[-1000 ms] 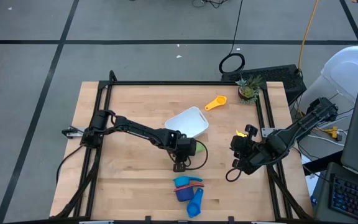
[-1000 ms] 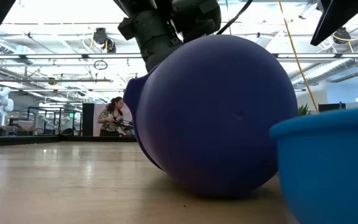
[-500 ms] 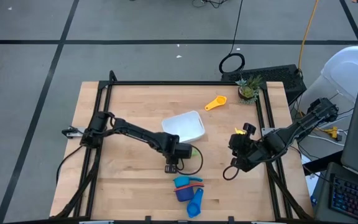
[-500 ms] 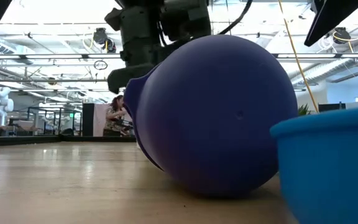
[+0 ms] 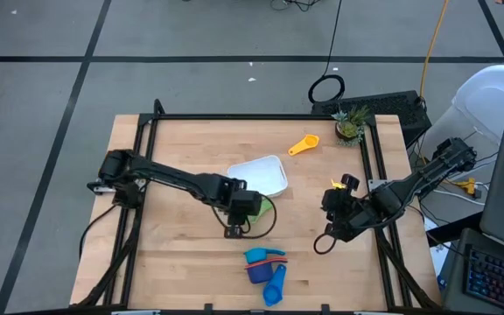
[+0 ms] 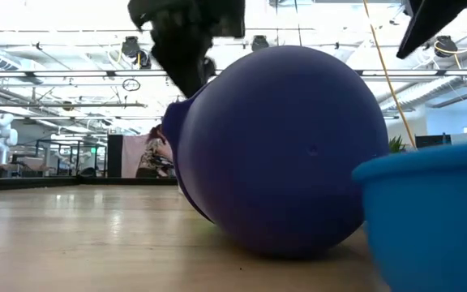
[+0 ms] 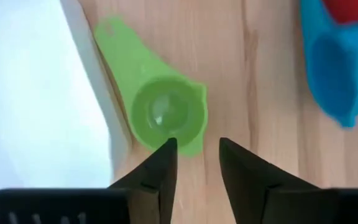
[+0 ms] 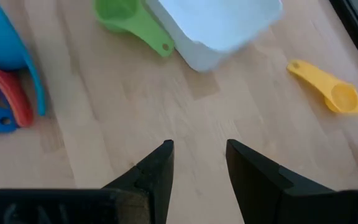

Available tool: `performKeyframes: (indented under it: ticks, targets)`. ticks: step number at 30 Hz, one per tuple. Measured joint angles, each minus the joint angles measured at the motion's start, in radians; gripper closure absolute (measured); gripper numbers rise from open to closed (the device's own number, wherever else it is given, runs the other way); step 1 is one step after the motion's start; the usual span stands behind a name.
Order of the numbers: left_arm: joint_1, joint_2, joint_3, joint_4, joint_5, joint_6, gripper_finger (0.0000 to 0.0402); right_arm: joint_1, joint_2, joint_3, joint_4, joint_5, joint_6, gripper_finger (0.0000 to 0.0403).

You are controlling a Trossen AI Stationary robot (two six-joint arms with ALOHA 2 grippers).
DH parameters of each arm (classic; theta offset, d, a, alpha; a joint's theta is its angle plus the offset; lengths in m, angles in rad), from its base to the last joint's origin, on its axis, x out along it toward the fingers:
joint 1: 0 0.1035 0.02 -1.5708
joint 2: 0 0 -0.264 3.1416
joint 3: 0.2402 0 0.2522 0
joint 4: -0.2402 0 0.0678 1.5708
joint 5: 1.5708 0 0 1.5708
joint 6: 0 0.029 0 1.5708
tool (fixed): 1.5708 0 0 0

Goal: Nest measuring cups in basket
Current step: Adjust stacked measuring cups

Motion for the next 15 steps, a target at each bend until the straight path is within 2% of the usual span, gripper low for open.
performKeyframes:
  ticks: [2, 4, 9, 11, 15]
  targets:
    - [-0.013, -0.037, 0.0, -0.002, -0.002, 0.002, 0.0279, 0.0, 0.0, 0.0, 0.076, -0.004, -0.062, 0.0264]
    - [-0.037, -0.068, 0.001, 0.014, 0.02, 0.027, 0.0279, -0.001, 0.0, 0.0, 0.206, -0.053, -0.178, 0.0264]
    - [-0.091, -0.144, 0.001, 0.043, 0.065, 0.085, 0.0279, -0.064, 0.018, 0.0, 0.548, -0.31, -0.441, 0.0264]
    - [-0.101, -0.166, 0.001, 0.044, 0.065, 0.086, 0.0279, -0.108, 0.037, 0.0, 0.592, -0.416, -0.485, 0.0264]
    - [-0.105, -0.184, 0.0, 0.055, 0.066, 0.081, 0.0279, -0.211, 0.091, 0.0, 0.574, -0.585, -0.537, 0.0264]
